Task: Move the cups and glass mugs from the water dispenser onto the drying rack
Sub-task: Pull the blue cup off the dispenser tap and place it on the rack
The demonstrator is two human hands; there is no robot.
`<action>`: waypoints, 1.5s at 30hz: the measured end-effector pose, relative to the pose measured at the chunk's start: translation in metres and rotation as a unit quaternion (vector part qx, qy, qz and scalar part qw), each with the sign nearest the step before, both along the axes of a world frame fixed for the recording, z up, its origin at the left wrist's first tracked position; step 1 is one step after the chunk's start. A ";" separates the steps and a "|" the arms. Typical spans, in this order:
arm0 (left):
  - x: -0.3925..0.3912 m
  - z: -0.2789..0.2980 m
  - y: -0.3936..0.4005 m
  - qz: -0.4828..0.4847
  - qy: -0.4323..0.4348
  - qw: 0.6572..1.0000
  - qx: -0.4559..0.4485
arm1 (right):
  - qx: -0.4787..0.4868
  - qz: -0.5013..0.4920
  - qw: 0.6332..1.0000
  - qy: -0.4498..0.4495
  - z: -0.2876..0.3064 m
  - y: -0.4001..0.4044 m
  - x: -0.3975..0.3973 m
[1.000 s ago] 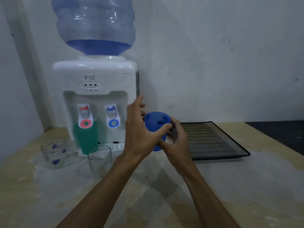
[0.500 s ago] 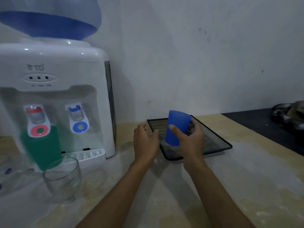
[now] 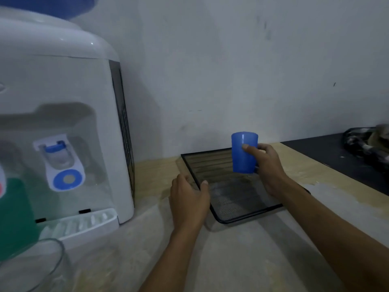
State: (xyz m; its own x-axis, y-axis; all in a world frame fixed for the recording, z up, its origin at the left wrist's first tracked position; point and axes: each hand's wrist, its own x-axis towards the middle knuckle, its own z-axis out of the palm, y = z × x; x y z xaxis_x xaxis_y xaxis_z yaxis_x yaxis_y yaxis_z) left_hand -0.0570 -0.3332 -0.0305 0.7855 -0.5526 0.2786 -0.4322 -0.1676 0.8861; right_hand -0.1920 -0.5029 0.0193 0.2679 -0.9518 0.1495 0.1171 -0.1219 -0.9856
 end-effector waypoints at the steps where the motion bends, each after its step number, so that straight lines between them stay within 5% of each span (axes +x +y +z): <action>1: 0.000 0.000 0.000 0.004 0.003 1.000 -0.002 | 0.006 -0.007 1.000 0.006 0.001 -0.008 0.004; 11: 0.002 0.001 -0.004 0.028 0.028 0.999 -0.024 | -0.149 -0.076 0.962 0.214 0.010 -0.048 0.031; 28: 0.002 -0.002 -0.006 0.029 0.021 0.999 -0.015 | -0.188 -0.045 0.864 0.466 0.037 -0.095 0.075; 37: 0.000 0.001 -0.005 0.027 0.017 0.999 -0.008 | -0.155 -0.095 0.868 0.463 0.015 -0.084 0.089; 45: -0.003 0.003 0.003 0.049 0.017 0.996 -0.069 | -0.237 -0.117 0.906 0.332 0.017 0.001 0.053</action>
State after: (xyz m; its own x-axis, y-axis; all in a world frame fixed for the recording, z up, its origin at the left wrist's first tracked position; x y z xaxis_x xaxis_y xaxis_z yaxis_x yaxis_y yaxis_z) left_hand -0.0600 -0.3307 -0.0276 0.8440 -0.4309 0.3192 -0.3897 -0.0838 0.9171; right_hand -0.1394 -0.5016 0.0362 0.2480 -0.8652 0.4358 -0.5650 -0.4946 -0.6604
